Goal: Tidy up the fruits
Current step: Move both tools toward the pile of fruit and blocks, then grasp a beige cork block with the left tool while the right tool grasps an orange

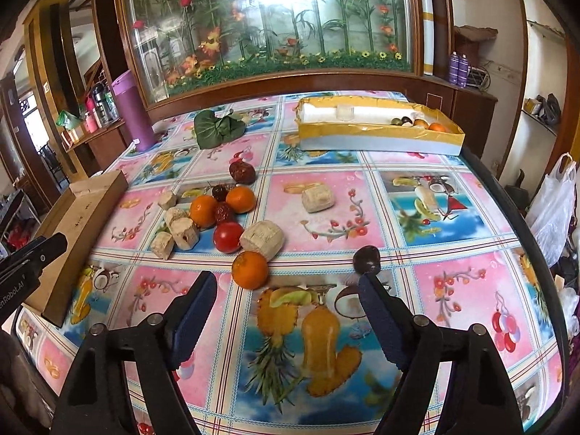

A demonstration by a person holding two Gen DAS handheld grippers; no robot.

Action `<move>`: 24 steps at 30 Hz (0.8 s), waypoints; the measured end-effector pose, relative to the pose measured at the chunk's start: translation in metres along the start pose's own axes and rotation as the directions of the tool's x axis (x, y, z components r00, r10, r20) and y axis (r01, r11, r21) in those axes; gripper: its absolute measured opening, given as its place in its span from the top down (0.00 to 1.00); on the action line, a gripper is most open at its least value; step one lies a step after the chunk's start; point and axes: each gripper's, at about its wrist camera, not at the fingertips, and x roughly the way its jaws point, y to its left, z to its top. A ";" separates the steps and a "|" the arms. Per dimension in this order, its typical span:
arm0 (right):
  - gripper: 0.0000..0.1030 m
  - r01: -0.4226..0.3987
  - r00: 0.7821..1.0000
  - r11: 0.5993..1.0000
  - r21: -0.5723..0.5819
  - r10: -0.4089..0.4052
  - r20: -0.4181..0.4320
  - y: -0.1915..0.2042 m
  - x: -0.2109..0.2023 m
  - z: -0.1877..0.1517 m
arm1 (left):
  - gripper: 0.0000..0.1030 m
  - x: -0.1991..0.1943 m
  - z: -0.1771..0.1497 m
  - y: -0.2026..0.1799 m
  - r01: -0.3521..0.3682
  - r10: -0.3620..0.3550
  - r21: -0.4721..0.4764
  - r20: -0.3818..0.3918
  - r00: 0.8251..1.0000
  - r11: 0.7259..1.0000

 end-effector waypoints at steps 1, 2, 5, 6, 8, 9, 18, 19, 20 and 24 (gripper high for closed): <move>0.18 0.000 1.000 1.000 -0.003 0.000 -0.002 0.001 0.001 -0.001 | 0.58 0.002 -0.001 0.001 0.000 0.000 -0.002 -0.003 1.000 1.000; 0.18 0.000 1.000 1.000 -0.004 0.000 -0.003 0.001 0.001 0.000 | 0.58 0.003 -0.002 0.002 0.000 0.000 -0.002 -0.006 1.000 1.000; 0.18 -0.009 1.000 1.000 -0.002 0.009 -0.009 0.001 0.003 -0.002 | 0.58 0.006 -0.003 0.002 0.004 -0.004 -0.007 -0.018 1.000 1.000; 0.18 -0.010 1.000 1.000 -0.003 0.010 -0.012 0.002 0.004 -0.002 | 0.58 0.007 -0.003 0.003 0.005 -0.005 -0.007 -0.022 1.000 1.000; 0.18 -0.018 1.000 1.000 -0.007 0.018 -0.020 0.002 0.006 -0.003 | 0.58 0.010 -0.003 0.004 0.013 -0.013 -0.005 -0.031 0.999 1.000; 0.19 -0.023 0.999 1.000 -0.008 0.023 -0.023 0.003 0.007 -0.004 | 0.58 0.010 -0.002 0.007 0.015 -0.015 -0.006 -0.034 0.999 1.000; 0.55 -0.126 0.989 0.992 0.001 0.125 -0.084 -0.003 0.015 0.013 | 0.58 0.023 0.010 0.044 0.000 -0.003 -0.043 -0.061 0.998 0.999; 0.55 -0.129 0.988 0.992 0.002 0.128 -0.090 -0.002 0.018 0.014 | 0.58 0.026 0.009 0.041 0.051 -0.055 -0.046 -0.083 0.995 0.998; 0.55 -0.130 0.987 0.991 -0.002 0.129 -0.100 -0.001 0.023 0.015 | 0.58 0.030 0.008 0.037 0.091 -0.095 -0.043 -0.100 0.990 0.995; 0.55 -0.135 0.982 0.990 -0.031 0.129 -0.140 0.010 0.041 0.014 | 0.58 0.043 0.007 0.007 0.176 -0.172 0.018 -0.136 0.976 0.984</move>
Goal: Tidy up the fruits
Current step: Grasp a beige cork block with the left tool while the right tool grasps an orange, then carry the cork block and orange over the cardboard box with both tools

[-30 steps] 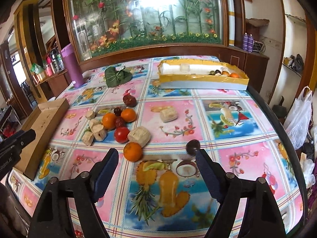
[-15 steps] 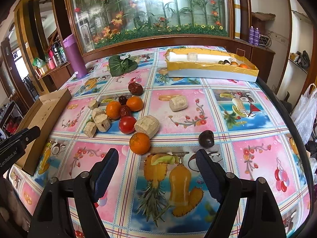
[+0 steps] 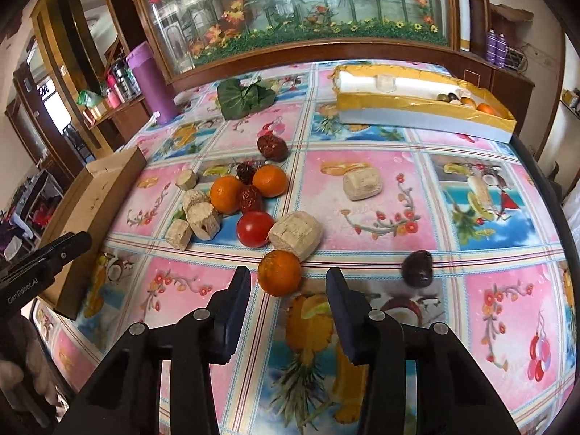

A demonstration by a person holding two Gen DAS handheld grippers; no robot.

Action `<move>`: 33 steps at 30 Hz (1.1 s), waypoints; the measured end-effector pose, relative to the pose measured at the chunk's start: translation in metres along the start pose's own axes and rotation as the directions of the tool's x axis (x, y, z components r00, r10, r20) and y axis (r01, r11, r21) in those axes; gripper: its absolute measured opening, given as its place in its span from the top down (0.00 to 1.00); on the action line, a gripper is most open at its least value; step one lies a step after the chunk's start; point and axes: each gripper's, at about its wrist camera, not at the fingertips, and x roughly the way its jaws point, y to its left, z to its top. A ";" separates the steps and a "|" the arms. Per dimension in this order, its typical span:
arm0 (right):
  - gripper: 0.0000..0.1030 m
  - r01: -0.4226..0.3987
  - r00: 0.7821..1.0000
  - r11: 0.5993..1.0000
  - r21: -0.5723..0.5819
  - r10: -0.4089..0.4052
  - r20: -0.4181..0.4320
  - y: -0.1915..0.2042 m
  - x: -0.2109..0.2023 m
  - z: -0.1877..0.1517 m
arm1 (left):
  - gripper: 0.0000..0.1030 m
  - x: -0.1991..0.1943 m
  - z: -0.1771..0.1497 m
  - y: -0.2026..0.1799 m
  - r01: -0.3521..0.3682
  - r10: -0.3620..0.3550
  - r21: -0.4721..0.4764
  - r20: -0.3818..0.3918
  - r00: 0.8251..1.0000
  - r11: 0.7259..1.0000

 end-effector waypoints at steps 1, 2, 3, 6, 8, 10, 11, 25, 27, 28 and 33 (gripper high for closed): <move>0.55 0.003 1.000 1.000 -0.012 -0.003 -0.005 0.003 0.004 0.000 | 0.58 0.005 0.001 -0.008 0.018 -0.018 0.022 -0.005 1.000 1.000; 0.55 0.008 1.000 1.000 -0.025 -0.008 -0.008 0.006 0.007 0.000 | 0.58 0.013 0.002 -0.017 0.043 -0.043 0.049 -0.009 0.999 0.998; 0.55 0.013 1.000 0.999 -0.036 -0.013 -0.008 0.008 0.009 0.000 | 0.58 0.019 0.004 -0.024 0.056 -0.056 0.067 -0.015 0.998 0.996; 0.55 0.026 1.000 0.998 -0.060 -0.026 -0.004 0.012 0.014 0.001 | 0.58 0.042 0.010 -0.040 0.091 -0.086 0.107 -0.054 0.995 0.990; 0.55 0.020 1.000 0.998 -0.057 -0.020 -0.008 0.011 0.017 0.003 | 0.58 0.054 0.013 -0.044 0.107 -0.099 0.106 -0.082 0.992 0.989; 0.55 0.012 1.000 0.999 -0.051 -0.013 -0.012 0.009 0.020 0.005 | 0.58 0.063 0.016 -0.047 0.124 -0.114 0.109 -0.094 0.989 0.986; 0.55 0.011 1.000 0.999 -0.051 -0.011 -0.013 0.008 0.021 0.005 | 0.58 0.067 0.016 -0.049 0.126 -0.116 0.113 -0.098 0.989 0.986; 0.69 -0.053 0.999 0.999 -0.011 0.053 -0.014 0.003 0.025 0.002 | 0.77 0.048 0.005 -0.050 0.151 -0.139 0.124 -0.099 0.985 0.981; 0.69 -0.058 0.998 0.998 -0.019 0.058 0.000 0.007 0.017 0.001 | 0.76 0.030 0.004 -0.043 0.164 -0.157 0.103 -0.069 0.985 0.981; 0.69 -0.063 0.998 0.998 -0.024 0.063 0.008 0.010 0.012 0.001 | 0.76 0.021 0.004 -0.038 0.167 -0.162 0.095 -0.054 0.985 0.981; 0.69 -0.100 0.993 0.992 -0.072 0.104 0.055 0.031 -0.019 0.004 | 0.76 -0.034 0.009 -0.005 0.163 -0.165 0.051 0.037 0.986 0.985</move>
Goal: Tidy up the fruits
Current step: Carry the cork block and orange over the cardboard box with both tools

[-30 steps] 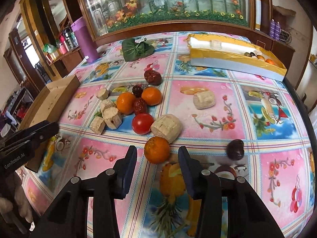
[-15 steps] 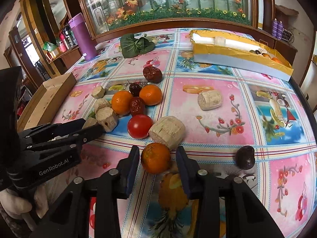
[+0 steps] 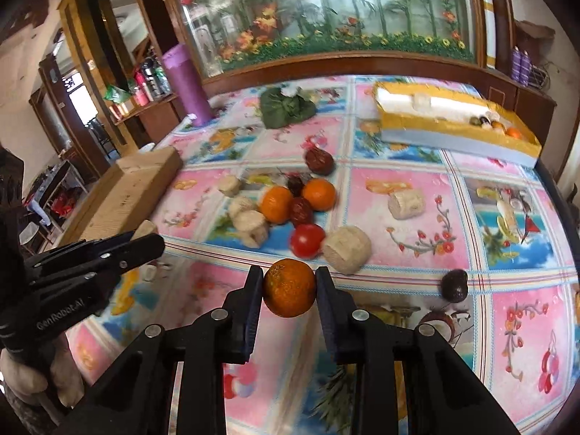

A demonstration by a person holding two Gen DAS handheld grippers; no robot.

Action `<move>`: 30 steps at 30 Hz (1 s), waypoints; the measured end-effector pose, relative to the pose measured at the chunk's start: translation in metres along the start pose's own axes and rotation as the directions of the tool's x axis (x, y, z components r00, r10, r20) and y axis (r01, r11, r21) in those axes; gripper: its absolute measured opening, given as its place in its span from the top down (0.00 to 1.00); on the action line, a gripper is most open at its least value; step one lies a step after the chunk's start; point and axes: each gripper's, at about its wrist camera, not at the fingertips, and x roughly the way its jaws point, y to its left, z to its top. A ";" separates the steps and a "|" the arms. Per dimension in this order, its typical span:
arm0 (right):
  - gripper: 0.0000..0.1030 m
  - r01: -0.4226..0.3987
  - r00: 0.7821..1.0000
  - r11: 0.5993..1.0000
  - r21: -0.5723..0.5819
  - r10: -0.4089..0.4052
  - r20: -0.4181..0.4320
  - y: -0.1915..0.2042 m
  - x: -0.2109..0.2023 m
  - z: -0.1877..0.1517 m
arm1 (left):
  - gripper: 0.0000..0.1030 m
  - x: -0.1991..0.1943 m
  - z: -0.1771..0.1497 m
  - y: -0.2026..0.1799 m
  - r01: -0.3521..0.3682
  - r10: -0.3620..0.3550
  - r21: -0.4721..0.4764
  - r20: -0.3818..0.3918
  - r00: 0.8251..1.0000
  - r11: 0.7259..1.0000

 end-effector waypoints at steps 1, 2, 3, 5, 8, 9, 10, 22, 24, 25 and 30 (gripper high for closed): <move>0.69 -0.014 1.000 1.000 -0.012 0.014 0.010 0.006 -0.006 0.003 | 0.76 -0.013 0.002 0.008 0.000 0.000 -0.014 0.014 1.000 1.000; 0.69 -0.028 0.999 0.999 -0.028 0.028 0.022 0.014 -0.012 0.008 | 0.76 -0.027 0.005 0.019 -0.001 0.002 -0.029 0.029 1.000 1.000; 0.69 -0.040 0.999 0.998 -0.047 0.042 0.035 0.023 -0.018 0.013 | 0.76 -0.039 0.008 0.029 -0.006 0.008 -0.043 0.042 0.999 0.999; 0.69 -0.066 0.996 0.993 -0.094 0.071 0.057 0.043 -0.029 0.027 | 0.76 -0.064 0.014 0.055 -0.044 0.049 -0.068 0.071 0.996 0.997; 0.69 -0.106 0.989 0.978 -0.177 0.122 0.080 0.082 -0.038 0.050 | 0.76 -0.083 0.021 0.093 -0.153 0.162 -0.101 0.078 0.984 0.983; 0.69 -0.130 0.985 0.970 -0.205 0.150 0.083 0.098 -0.038 0.057 | 0.76 -0.086 0.022 0.109 -0.196 0.204 -0.114 0.072 0.976 0.974; 0.69 -0.154 0.981 0.961 -0.229 0.177 0.083 0.112 -0.037 0.063 | 0.76 -0.086 0.021 0.120 -0.218 0.227 -0.124 0.064 0.972 0.968; 0.68 -0.291 0.955 0.885 -0.363 0.249 -0.159 0.247 0.092 0.025 | 0.76 -0.033 -0.030 0.212 -0.438 0.420 -0.208 -0.127 0.899 0.875; 0.68 -0.294 0.953 0.877 -0.380 0.238 -0.188 0.258 0.105 0.017 | 0.76 -0.029 -0.034 0.220 -0.449 0.427 -0.216 -0.144 0.893 0.867; 0.68 -0.294 0.952 0.874 -0.387 0.231 -0.200 0.262 0.110 0.014 | 0.76 -0.029 -0.036 0.224 -0.450 0.426 -0.223 -0.149 0.892 0.865; 0.68 -0.287 0.952 0.859 -0.423 0.205 -0.230 0.276 0.130 0.003 | 0.76 -0.034 -0.041 0.236 -0.431 0.402 -0.267 -0.157 0.902 0.862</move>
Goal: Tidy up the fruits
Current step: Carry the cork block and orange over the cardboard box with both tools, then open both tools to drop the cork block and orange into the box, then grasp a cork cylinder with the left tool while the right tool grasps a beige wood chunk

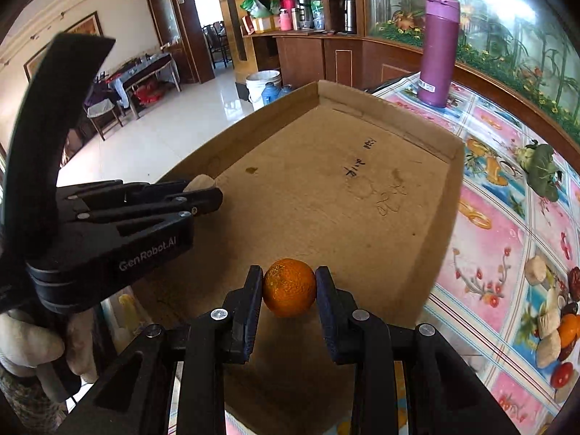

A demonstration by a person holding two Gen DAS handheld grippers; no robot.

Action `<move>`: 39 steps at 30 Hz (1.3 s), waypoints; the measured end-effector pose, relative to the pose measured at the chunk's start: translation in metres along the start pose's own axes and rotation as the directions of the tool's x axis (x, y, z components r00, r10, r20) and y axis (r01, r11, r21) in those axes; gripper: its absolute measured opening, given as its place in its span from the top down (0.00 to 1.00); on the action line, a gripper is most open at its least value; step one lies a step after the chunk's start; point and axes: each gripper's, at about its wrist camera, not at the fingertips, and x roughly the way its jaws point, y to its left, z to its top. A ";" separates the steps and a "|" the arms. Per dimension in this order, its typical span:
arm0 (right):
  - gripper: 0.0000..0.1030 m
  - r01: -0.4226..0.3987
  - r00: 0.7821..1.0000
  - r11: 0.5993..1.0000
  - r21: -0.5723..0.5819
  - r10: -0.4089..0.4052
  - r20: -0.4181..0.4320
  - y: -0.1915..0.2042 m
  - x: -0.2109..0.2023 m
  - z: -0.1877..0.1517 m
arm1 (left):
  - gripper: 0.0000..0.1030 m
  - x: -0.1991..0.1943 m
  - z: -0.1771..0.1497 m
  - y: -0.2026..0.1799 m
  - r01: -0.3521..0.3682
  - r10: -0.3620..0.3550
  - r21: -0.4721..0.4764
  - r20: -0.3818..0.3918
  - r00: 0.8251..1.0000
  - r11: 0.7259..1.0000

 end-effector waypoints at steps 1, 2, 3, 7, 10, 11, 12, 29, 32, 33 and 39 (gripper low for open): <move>0.68 0.000 1.000 1.000 -0.010 0.000 0.002 0.002 0.001 0.000 | 0.75 -0.002 0.000 0.000 0.005 -0.005 -0.003 0.000 1.000 1.000; 0.67 0.003 1.000 1.000 -0.022 -0.003 0.005 0.003 0.002 0.000 | 0.74 -0.005 0.000 0.002 0.013 -0.013 -0.008 0.005 1.000 1.000; 0.64 0.010 1.000 0.999 -0.033 -0.009 0.008 0.006 0.003 0.001 | 0.69 -0.008 0.000 0.003 0.021 -0.020 -0.015 0.011 1.000 1.000; 0.51 0.014 0.999 0.999 -0.052 -0.012 0.046 0.013 -0.009 0.002 | 0.60 -0.028 0.001 0.007 0.039 -0.037 -0.044 0.059 0.998 0.998; 0.51 0.021 0.997 0.998 -0.051 -0.017 0.078 0.014 -0.026 0.001 | 0.58 -0.045 0.000 0.007 0.042 -0.036 -0.069 0.094 0.995 0.997; 0.51 0.025 0.995 0.999 -0.045 -0.021 0.094 0.012 -0.034 -0.001 | 0.57 -0.052 -0.001 0.006 0.047 -0.039 -0.076 0.108 0.993 0.996; 0.49 0.026 0.994 0.999 -0.034 -0.022 0.109 0.008 -0.041 -0.003 | 0.54 -0.058 -0.002 0.004 0.053 -0.043 -0.082 0.121 0.992 0.995; 0.44 0.279 0.881 0.717 0.639 -0.455 0.126 -0.231 -0.233 -0.188 | 0.46 -0.075 -0.026 -0.123 0.261 -0.263 0.044 0.066 0.962 0.964; 0.44 0.314 0.863 0.642 0.700 -0.499 0.070 -0.259 -0.254 -0.223 | 0.46 -0.070 -0.030 -0.152 0.276 -0.279 0.087 0.034 0.960 0.957; 0.44 0.319 0.864 0.629 0.709 -0.501 0.056 -0.265 -0.258 -0.230 | 0.46 -0.068 -0.031 -0.162 0.282 -0.285 0.101 0.024 0.958 0.954; 0.44 0.315 0.887 0.631 0.709 -0.462 0.017 -0.286 -0.252 -0.246 | 0.46 -0.058 -0.035 -0.207 0.295 -0.296 0.168 -0.018 0.955 0.941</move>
